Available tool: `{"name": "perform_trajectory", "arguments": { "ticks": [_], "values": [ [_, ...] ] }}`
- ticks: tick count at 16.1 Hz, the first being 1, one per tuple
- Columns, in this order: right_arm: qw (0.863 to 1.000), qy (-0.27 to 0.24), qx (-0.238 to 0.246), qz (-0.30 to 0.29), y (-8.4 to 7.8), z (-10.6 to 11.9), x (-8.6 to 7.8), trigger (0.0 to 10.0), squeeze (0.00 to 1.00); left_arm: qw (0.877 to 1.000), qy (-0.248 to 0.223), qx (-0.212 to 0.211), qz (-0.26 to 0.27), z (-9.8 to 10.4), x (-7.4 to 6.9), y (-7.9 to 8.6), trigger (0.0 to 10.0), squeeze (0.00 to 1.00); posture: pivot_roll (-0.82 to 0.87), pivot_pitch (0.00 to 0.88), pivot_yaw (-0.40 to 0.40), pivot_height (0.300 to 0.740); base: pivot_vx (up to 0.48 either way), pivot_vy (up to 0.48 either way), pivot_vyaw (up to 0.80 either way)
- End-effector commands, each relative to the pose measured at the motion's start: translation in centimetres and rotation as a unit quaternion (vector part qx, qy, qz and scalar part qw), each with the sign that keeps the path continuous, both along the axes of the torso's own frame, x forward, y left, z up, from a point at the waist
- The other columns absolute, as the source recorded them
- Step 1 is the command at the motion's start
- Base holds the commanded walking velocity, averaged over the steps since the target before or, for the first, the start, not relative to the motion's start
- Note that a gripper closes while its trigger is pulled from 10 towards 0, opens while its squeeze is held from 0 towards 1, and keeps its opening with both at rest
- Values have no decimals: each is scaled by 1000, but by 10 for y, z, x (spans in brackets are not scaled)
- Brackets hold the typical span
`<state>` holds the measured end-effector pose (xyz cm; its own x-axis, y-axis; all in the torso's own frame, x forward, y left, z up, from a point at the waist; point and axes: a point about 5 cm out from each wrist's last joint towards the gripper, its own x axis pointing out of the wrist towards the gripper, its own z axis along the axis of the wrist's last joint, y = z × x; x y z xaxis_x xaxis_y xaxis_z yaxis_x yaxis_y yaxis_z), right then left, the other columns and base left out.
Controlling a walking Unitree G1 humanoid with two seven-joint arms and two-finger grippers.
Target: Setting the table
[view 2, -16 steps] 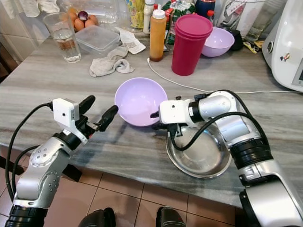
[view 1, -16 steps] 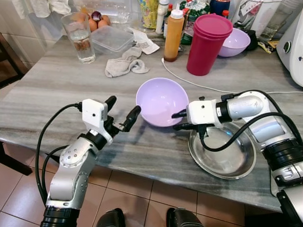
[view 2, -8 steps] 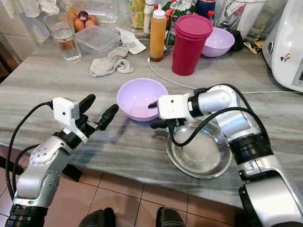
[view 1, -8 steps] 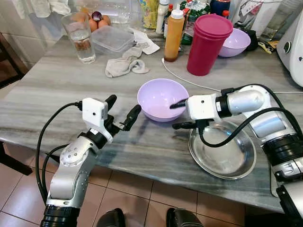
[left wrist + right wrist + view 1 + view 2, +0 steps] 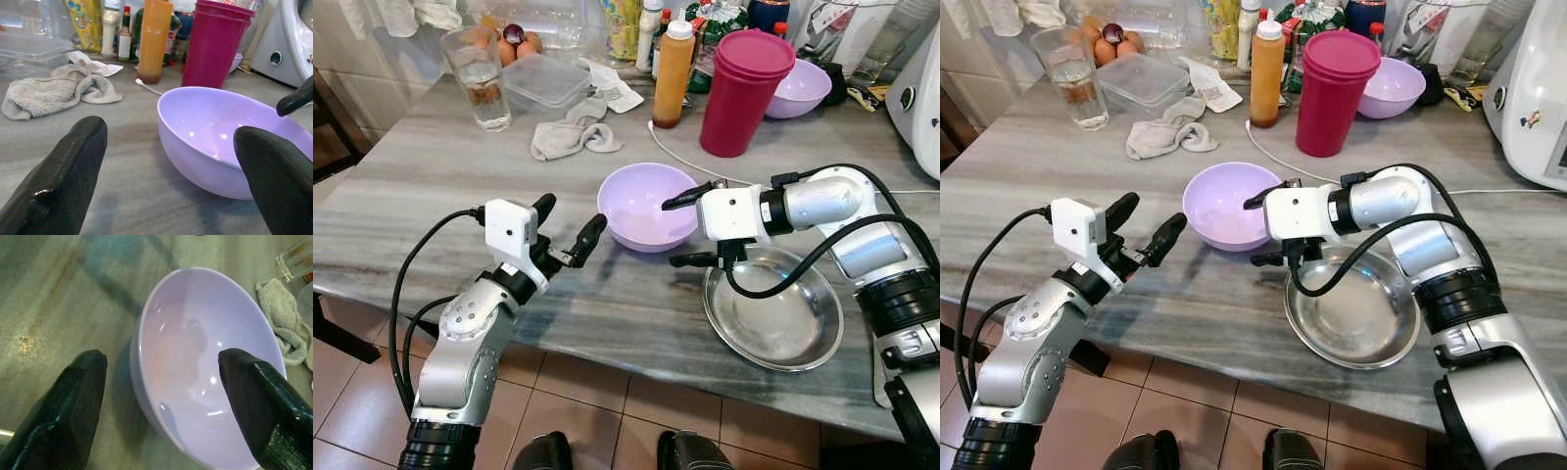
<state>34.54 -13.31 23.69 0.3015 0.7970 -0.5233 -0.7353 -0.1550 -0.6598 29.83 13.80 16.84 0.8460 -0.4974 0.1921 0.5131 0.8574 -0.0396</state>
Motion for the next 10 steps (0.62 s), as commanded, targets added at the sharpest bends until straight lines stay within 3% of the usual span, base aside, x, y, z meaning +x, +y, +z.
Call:
{"name": "perform_trajectory", "arguments": {
  "ticks": [1, 4, 6, 7, 8, 10],
  "values": [
    [999, -31, 16, 8, 2, 17, -1, 10000, 0, 1000, -2, -1, 2, 0, 1, 1, 10000, 0, -212, 128, 0, 740, 0, 0, 0],
    [995, -59, 74, -5, 3, 29, -2, 10000, 0, 1000, -9, -6, 13, 2, 2, 3, 10000, 0, -213, 125, -1, 740, 0, 0, 0],
    [981, -91, 162, -53, -2, 39, 2, 10000, 0, 1000, -15, -9, 24, 4, 2, 5, 10000, 0, -213, 125, -1, 740, 0, 0, 0],
    [972, -106, 195, -75, -4, 41, 2, 10000, 843, 999, -19, -12, 32, 5, 2, 7, 10000, 0, -213, 125, -1, 740, 0, 0, 0],
    [956, -124, 240, -113, -9, 42, 3, 10000, 1000, 998, -26, -16, 48, 7, 3, 10, 10000, 0, -215, 128, 4, 740, 0, 0, 0],
    [921, -149, 309, -186, -18, 36, 1, 10000, 1000, 995, -39, -11, 92, 10, 4, 17, 10000, 0, -216, 131, 7, 740, 0, 0, 0]
  ]
}}
